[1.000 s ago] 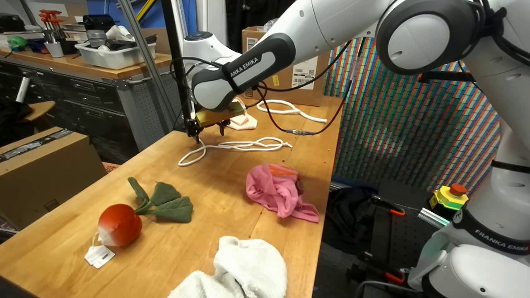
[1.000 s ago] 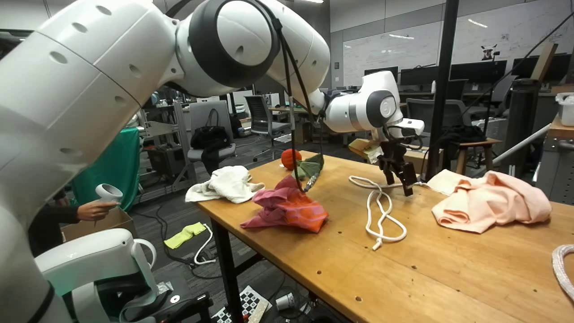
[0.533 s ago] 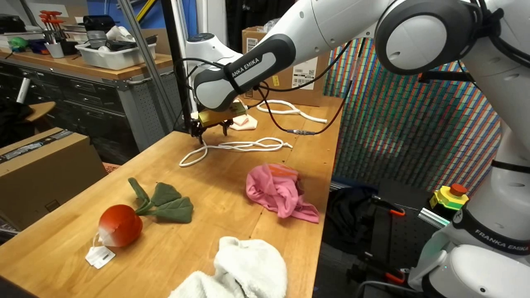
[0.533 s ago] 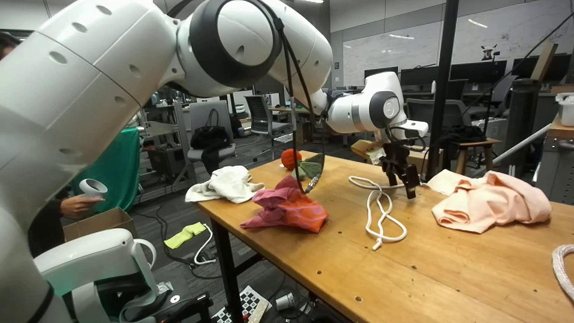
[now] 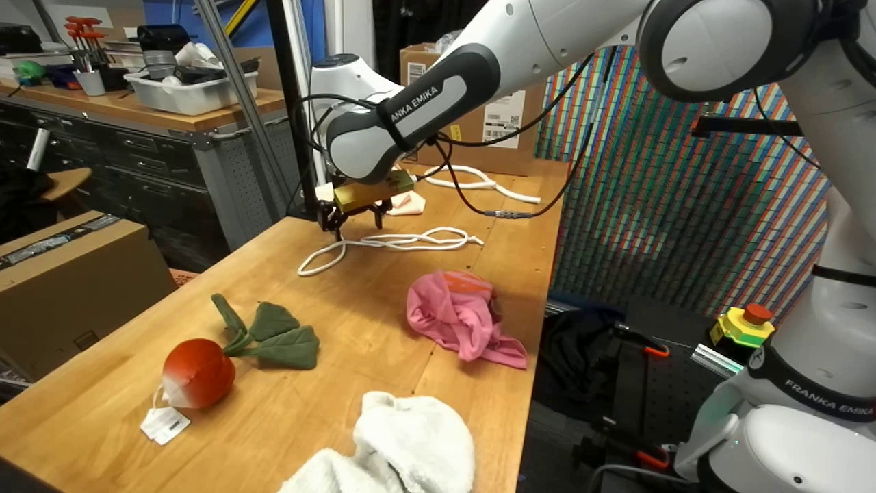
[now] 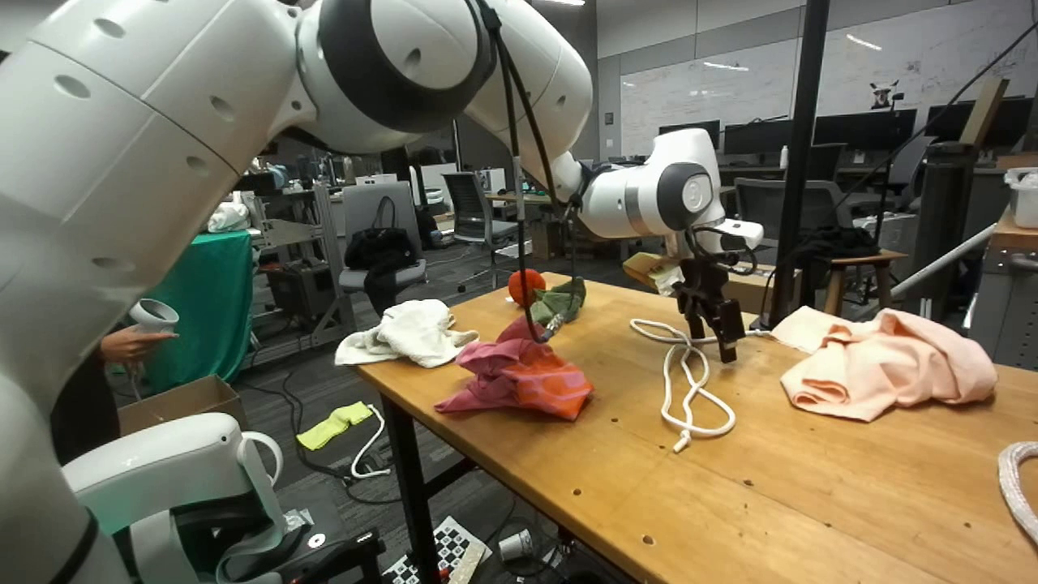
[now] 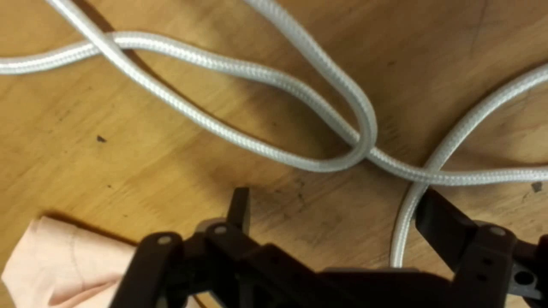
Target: Separate the items on the table
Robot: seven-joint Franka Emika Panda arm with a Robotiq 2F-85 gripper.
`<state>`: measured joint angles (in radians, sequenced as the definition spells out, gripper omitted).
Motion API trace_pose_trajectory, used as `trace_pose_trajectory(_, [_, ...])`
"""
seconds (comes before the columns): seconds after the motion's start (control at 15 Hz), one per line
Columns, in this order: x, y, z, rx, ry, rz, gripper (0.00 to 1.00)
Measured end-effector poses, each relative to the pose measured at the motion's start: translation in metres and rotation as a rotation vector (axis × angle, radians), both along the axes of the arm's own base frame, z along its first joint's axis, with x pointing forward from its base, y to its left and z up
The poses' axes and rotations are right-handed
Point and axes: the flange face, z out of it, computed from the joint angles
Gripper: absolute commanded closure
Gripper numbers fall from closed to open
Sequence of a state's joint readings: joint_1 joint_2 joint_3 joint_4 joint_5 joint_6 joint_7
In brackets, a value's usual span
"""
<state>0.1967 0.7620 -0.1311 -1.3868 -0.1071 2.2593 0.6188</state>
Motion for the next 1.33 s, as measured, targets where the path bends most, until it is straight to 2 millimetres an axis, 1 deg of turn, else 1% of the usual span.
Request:
trace_pose_trajectory(0.47, [-0.051, 0.044, 0.0, 0.055, 0.084, 0.054, 0.0])
trace_pose_trajectory(0.67, [-0.071, 0.058, -0.001, 0.07, 0.113, 0.074, 0.0])
trace_pose_trajectory(0.8, [-0.081, 0.059, -0.001, 0.071, 0.126, 0.077, 0.0])
trace_pose_trajectory(1.0, [-0.089, 0.052, -0.001, 0.069, 0.139, 0.068, 0.0])
trace_pose_trajectory(1.2, [-0.092, 0.044, 0.0, 0.067, 0.141, 0.059, 0.0])
trace_pose_trajectory(1.33, [-0.091, 0.044, 0.008, 0.071, 0.122, 0.066, 0.0])
